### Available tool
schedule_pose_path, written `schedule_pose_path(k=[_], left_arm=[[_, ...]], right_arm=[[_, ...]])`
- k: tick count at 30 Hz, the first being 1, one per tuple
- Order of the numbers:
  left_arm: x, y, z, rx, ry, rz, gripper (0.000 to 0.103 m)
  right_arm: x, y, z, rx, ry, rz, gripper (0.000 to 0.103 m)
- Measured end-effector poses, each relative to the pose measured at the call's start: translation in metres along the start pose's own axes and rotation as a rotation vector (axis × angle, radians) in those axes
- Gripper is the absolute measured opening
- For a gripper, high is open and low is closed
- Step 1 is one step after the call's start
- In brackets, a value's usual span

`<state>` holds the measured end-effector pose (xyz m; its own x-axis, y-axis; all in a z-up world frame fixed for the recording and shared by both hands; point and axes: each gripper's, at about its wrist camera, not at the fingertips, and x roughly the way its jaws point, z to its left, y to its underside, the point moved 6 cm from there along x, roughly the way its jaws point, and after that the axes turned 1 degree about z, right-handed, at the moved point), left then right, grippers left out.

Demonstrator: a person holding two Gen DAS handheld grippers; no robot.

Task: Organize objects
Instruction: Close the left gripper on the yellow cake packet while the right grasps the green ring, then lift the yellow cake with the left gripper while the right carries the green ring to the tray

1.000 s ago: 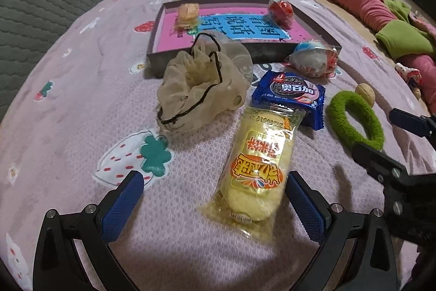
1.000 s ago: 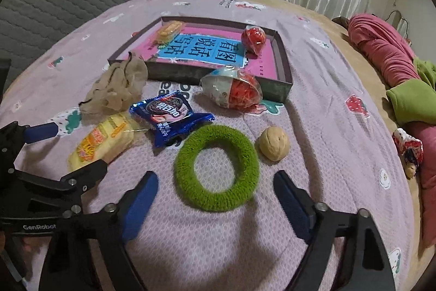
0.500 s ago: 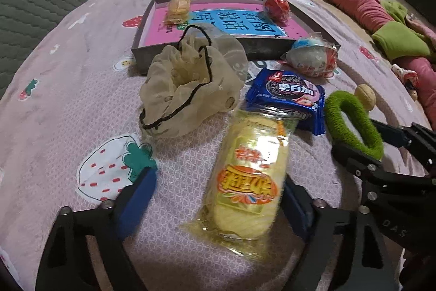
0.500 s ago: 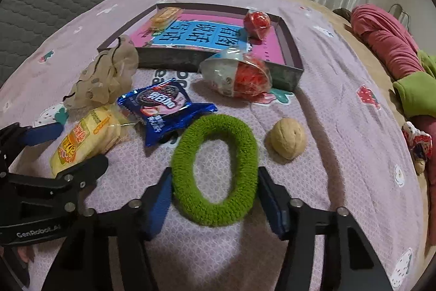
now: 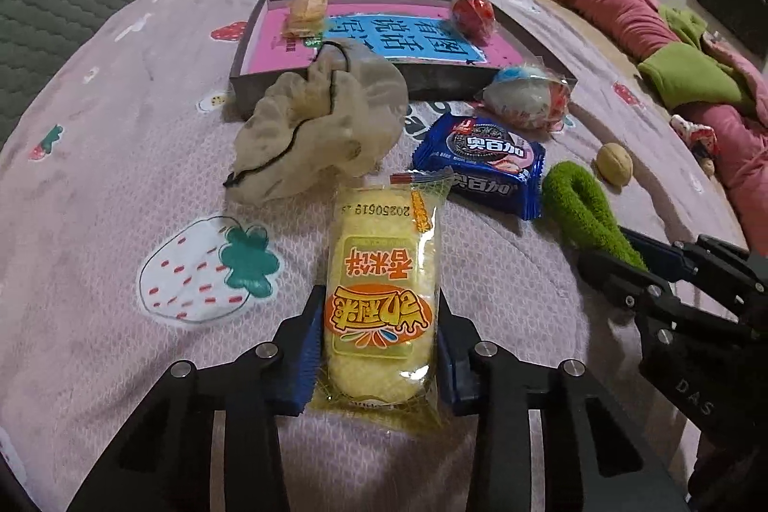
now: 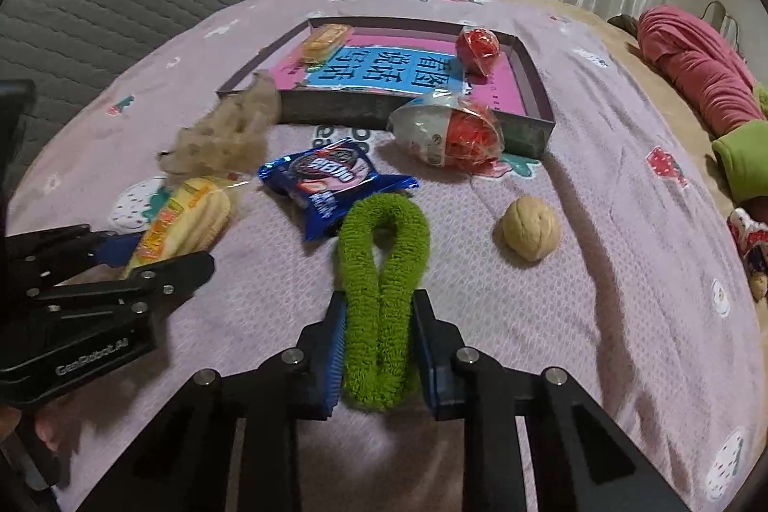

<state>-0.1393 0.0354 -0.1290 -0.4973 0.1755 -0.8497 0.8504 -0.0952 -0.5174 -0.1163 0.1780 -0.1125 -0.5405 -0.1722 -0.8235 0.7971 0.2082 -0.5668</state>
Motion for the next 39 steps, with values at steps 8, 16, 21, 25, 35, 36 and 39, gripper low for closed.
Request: schedule_pose_path(k=[8, 16, 21, 25, 35, 36, 39], left_arm=[[-0.013, 0.01, 0.0, 0.001, -0.008, -0.002, 0.039], [-0.038, 0.018, -0.003, -0.005, -0.016, -0.033, 0.039], [-0.059, 0.022, -0.007, -0.002, -0.014, -0.061, 0.039], [-0.073, 0.026, -0.011, 0.001, -0.019, -0.079, 0.039], [-0.101, 0.036, -0.014, -0.013, -0.024, -0.118, 0.039], [-0.104, 0.037, -0.014, -0.014, -0.027, -0.125, 0.039], [-0.11, 0.038, -0.015, -0.017, -0.027, -0.135, 0.039]], right_arm=[[-0.019, 0.01, 0.01, 0.01, -0.046, -0.013, 0.026], [-0.039, 0.015, 0.017, 0.021, -0.07, -0.036, 0.026], [-0.056, 0.019, 0.024, 0.019, -0.07, -0.057, 0.026], [-0.068, 0.022, 0.027, 0.017, -0.072, -0.072, 0.026], [-0.093, 0.029, 0.03, 0.02, -0.067, -0.112, 0.026], [-0.096, 0.029, 0.031, 0.019, -0.068, -0.116, 0.026], [-0.101, 0.03, 0.033, 0.016, -0.071, -0.128, 0.026]])
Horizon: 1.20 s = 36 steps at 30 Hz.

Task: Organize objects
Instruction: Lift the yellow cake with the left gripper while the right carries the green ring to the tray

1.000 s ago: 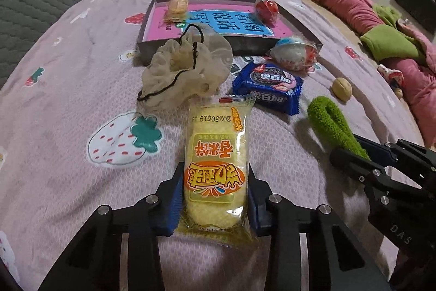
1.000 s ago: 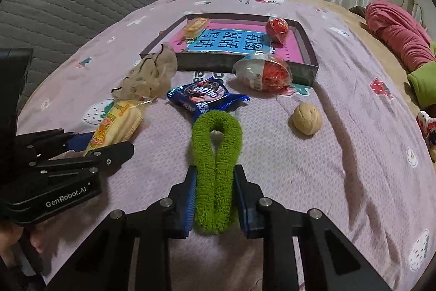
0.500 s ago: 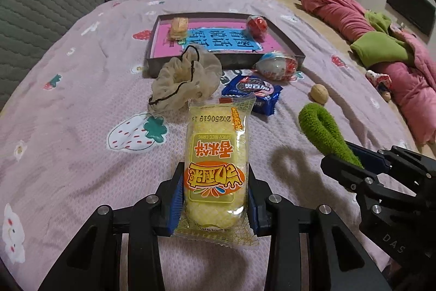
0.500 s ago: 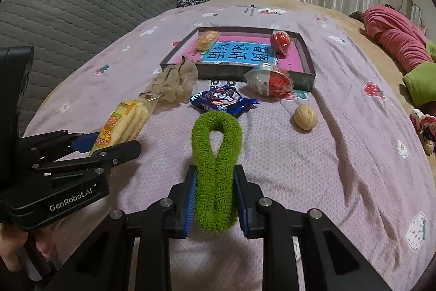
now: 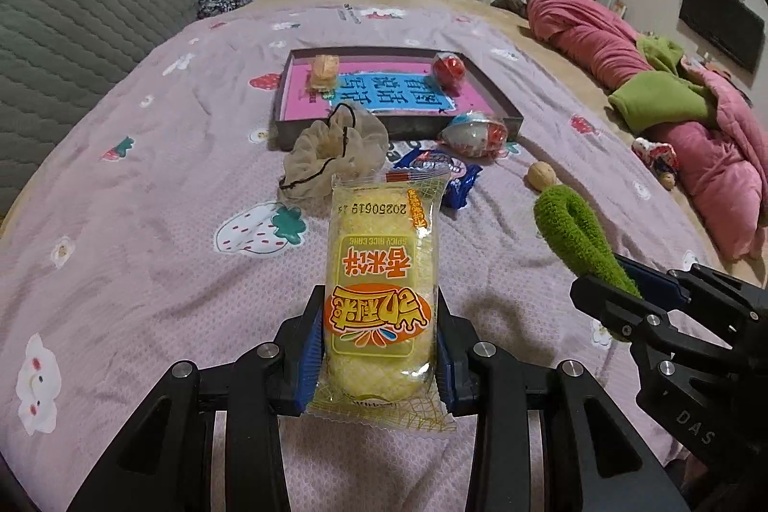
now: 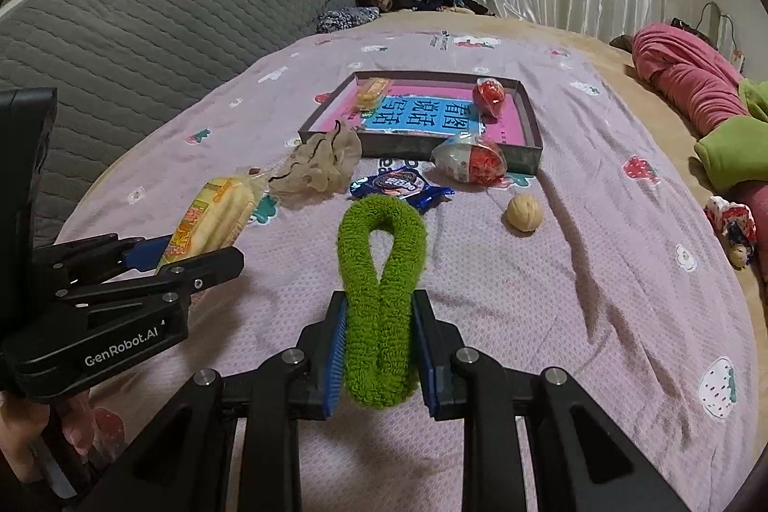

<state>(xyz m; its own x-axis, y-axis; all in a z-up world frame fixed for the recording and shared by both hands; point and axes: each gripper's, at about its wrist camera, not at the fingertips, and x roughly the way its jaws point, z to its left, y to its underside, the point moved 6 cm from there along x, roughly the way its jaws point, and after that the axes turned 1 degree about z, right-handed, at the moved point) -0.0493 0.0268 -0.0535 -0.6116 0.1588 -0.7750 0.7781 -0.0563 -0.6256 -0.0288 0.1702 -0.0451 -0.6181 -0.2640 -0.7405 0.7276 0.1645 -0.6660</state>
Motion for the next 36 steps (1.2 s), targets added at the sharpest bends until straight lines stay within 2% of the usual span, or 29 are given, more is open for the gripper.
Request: schedule_pose_path(k=[11, 24, 36], left_arm=[[-0.013, -0.004, -0.005, 0.006, 0.008, -0.025, 0.039], [-0.033, -0.043, -0.008, 0.016, 0.009, -0.094, 0.039], [-0.029, -0.086, -0.006, 0.022, 0.0, -0.118, 0.039]], right_arm=[[-0.019, -0.003, 0.001, 0.004, -0.002, -0.047, 0.026], [-0.034, -0.032, -0.004, -0.01, 0.013, -0.103, 0.026], [-0.034, -0.073, -0.018, -0.008, 0.025, -0.143, 0.026]])
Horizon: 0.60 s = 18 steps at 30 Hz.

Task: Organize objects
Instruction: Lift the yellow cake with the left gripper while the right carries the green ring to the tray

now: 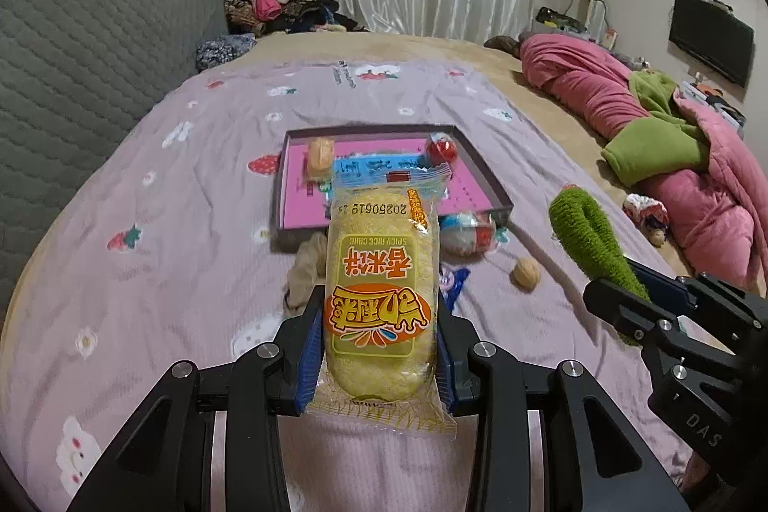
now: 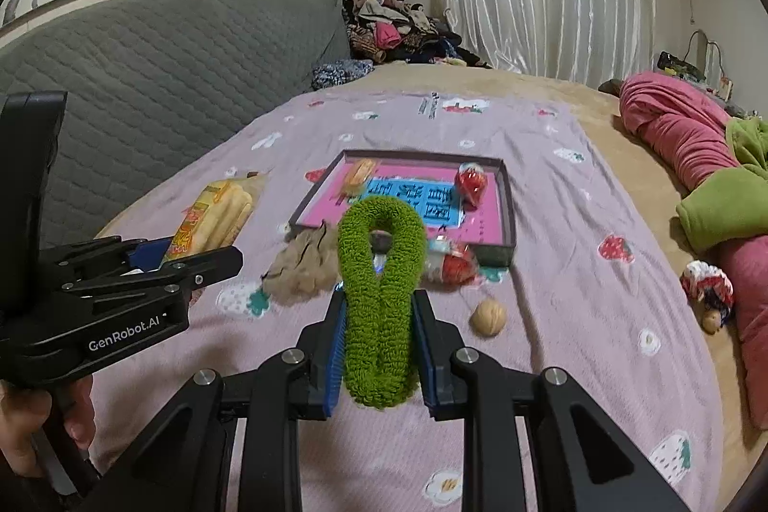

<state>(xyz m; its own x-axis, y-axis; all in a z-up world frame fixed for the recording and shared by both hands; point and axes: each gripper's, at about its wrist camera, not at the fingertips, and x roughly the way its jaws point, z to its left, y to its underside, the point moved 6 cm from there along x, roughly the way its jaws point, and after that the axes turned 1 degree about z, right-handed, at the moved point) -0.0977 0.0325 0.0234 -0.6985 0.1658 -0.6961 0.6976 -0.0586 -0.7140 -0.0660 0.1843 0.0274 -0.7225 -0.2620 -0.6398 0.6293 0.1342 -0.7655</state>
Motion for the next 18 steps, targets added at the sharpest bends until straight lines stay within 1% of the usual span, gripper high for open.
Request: schedule_pose_path(k=[10, 18], left_arm=[[0.008, -0.041, -0.001, 0.015, -0.018, -0.033, 0.039], [0.016, -0.073, -0.005, 0.027, -0.017, -0.053, 0.039]], right_arm=[[0.004, -0.041, -0.012, -0.019, 0.023, -0.045, 0.026], [0.012, -0.078, -0.02, -0.044, 0.036, -0.07, 0.026]])
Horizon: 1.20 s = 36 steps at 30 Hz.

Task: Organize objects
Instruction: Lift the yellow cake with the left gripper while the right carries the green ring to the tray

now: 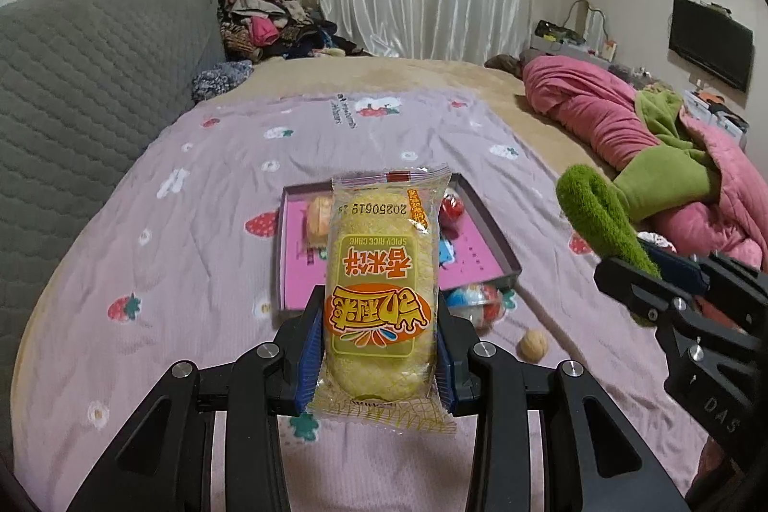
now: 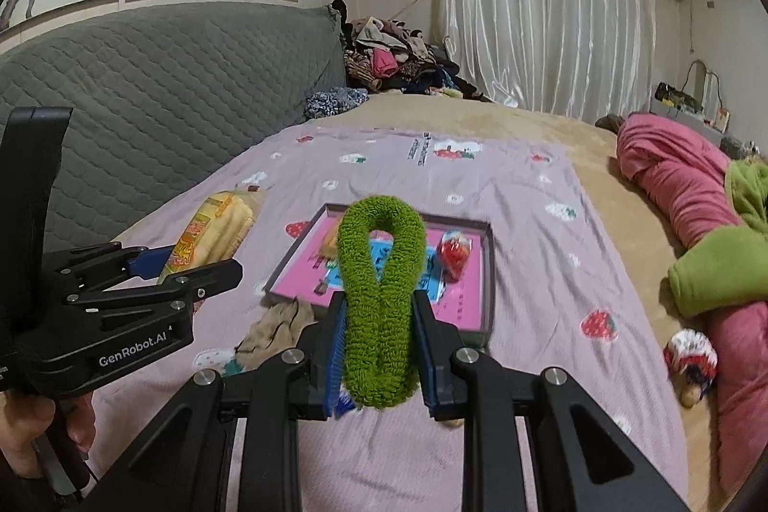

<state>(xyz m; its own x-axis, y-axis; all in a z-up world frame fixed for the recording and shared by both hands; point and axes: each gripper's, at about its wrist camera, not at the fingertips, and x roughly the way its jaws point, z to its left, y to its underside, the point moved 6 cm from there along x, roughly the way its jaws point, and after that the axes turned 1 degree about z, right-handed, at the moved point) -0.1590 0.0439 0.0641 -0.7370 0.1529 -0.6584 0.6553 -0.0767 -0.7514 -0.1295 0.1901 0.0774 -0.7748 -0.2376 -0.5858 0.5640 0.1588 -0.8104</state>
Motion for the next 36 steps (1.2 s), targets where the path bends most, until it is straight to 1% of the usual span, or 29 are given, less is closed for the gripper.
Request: schedule_pose_path(k=[5, 8, 11, 17, 22, 25, 29, 36], left_arm=[[0.012, -0.023, 0.0, 0.014, -0.006, -0.011, 0.039], [0.021, -0.04, 0.001, 0.01, 0.006, -0.015, 0.039], [0.032, -0.055, 0.003, 0.015, -0.003, -0.022, 0.04], [0.068, -0.075, 0.016, -0.018, -0.002, -0.02, 0.04], [0.101, -0.075, 0.028, -0.043, 0.002, -0.014, 0.04], [0.119, -0.071, 0.034, -0.058, 0.006, -0.006, 0.04], [0.145, -0.059, 0.042, -0.073, 0.008, -0.001, 0.04], [0.193, -0.033, 0.052, -0.081, 0.01, 0.054, 0.04]], right_arm=[[0.01, -0.019, -0.011, 0.001, -0.003, -0.004, 0.026], [0.016, -0.032, -0.016, -0.01, 0.004, -0.018, 0.026], [0.023, -0.046, -0.019, -0.022, 0.007, -0.03, 0.026], [0.051, -0.067, -0.022, -0.024, -0.003, -0.051, 0.026], [0.082, -0.07, -0.027, 0.003, -0.042, -0.057, 0.026], [0.1, -0.065, -0.029, 0.004, -0.032, -0.055, 0.026], [0.13, -0.055, -0.034, 0.026, -0.034, -0.037, 0.026], [0.178, -0.026, -0.042, 0.031, -0.025, 0.02, 0.026]])
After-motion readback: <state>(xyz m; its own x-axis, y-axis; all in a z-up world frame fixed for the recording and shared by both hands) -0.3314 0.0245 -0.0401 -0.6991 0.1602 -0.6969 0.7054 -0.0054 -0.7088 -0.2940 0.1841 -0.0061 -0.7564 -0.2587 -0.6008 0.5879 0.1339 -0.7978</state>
